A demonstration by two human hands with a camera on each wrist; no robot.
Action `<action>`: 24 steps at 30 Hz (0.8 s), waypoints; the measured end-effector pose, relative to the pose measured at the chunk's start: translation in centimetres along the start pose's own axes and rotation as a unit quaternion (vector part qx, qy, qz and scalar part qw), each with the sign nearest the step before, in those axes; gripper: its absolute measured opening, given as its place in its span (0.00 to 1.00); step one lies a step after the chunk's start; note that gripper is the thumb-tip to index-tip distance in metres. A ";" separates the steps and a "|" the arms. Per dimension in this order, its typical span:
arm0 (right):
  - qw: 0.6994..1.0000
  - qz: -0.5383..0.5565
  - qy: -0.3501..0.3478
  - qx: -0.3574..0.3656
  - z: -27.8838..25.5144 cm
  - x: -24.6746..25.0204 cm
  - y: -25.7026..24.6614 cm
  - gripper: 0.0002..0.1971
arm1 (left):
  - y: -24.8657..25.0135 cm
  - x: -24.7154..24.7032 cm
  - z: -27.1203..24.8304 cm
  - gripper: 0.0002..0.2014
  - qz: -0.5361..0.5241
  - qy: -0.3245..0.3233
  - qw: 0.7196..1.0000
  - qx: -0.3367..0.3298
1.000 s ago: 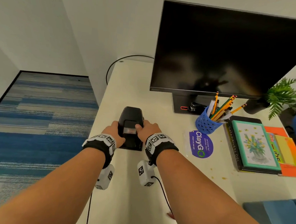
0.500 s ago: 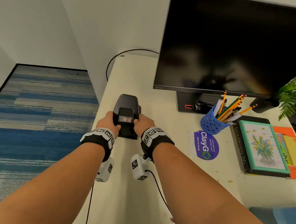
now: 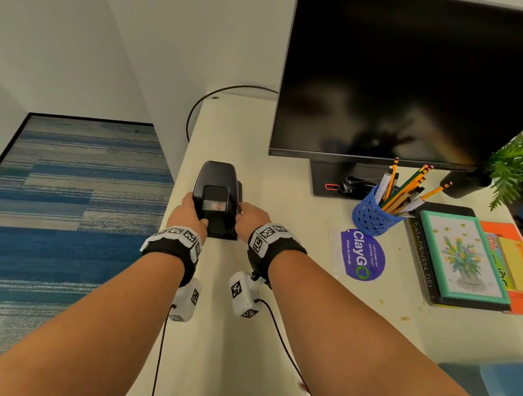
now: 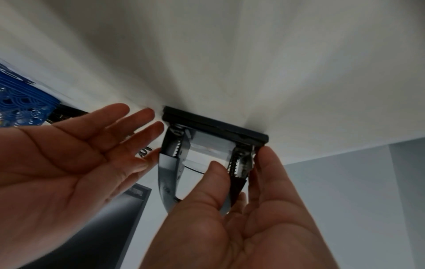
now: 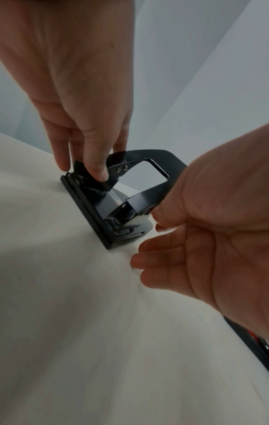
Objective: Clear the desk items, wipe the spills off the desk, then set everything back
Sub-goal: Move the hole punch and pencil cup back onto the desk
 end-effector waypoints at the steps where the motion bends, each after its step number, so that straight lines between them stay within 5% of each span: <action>1: 1.000 0.006 0.004 0.002 -0.4 0.1 0.4 0.19 | 0.1 0.0 -0.2 0.31 0.003 0.006 1.000 0.001; 6: 1.000 0.017 0.013 -0.012 -2.6 0.9 3.1 0.26 | 1.0 -0.1 -2.1 0.35 -0.004 0.030 0.999 0.014; 14: 0.998 0.016 0.057 -0.031 -6.2 4.1 7.9 0.23 | 2.7 -1.9 -5.3 0.39 0.009 0.044 0.999 0.023; 24: 0.991 0.007 0.100 -0.089 -10.5 10.0 15.7 0.19 | 10.0 -6.6 -10.2 0.35 0.059 -0.002 0.997 -0.044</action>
Point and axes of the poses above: each hand's wrist, its own z-axis towards the middle knuckle, its own x-axis out of the back of the hand, y = z × x, the point moved 5 cm from there along z, towards the middle knuckle, and after that the axes turned 8 degrees about x, right-handed, at the moved point
